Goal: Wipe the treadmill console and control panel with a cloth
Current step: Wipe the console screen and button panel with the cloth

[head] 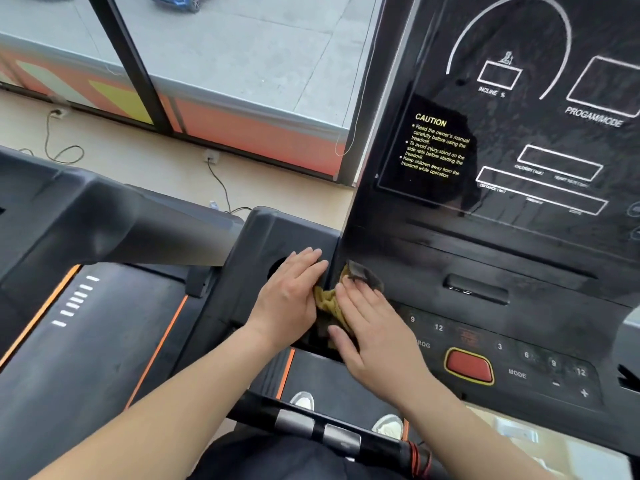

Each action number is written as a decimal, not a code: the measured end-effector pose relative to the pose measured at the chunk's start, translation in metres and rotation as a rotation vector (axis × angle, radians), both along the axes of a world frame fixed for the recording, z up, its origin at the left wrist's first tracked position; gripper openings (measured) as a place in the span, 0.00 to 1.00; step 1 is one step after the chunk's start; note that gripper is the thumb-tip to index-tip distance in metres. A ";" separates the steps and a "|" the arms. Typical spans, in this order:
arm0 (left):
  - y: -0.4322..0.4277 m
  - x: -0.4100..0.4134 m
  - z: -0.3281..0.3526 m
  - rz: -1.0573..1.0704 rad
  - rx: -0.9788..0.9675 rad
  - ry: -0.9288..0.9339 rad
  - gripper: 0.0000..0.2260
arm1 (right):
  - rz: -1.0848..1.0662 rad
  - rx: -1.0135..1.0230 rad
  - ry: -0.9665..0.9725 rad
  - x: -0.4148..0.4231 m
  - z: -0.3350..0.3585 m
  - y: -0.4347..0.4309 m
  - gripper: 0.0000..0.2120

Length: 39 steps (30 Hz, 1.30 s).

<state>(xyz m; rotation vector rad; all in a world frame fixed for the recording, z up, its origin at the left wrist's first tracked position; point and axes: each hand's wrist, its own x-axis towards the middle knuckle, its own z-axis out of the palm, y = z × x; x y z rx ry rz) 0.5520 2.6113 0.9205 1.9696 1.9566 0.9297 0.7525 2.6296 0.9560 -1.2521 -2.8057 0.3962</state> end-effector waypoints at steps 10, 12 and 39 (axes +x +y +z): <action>-0.028 0.001 0.022 -0.004 0.078 0.012 0.13 | -0.281 -0.024 -0.043 -0.015 0.003 0.017 0.37; -0.028 0.007 0.027 -0.010 0.057 -0.031 0.13 | -0.200 -0.017 -0.017 -0.031 0.001 0.023 0.36; 0.020 0.200 0.047 -0.146 0.083 -0.145 0.14 | -0.507 -0.005 0.078 0.283 0.015 0.021 0.24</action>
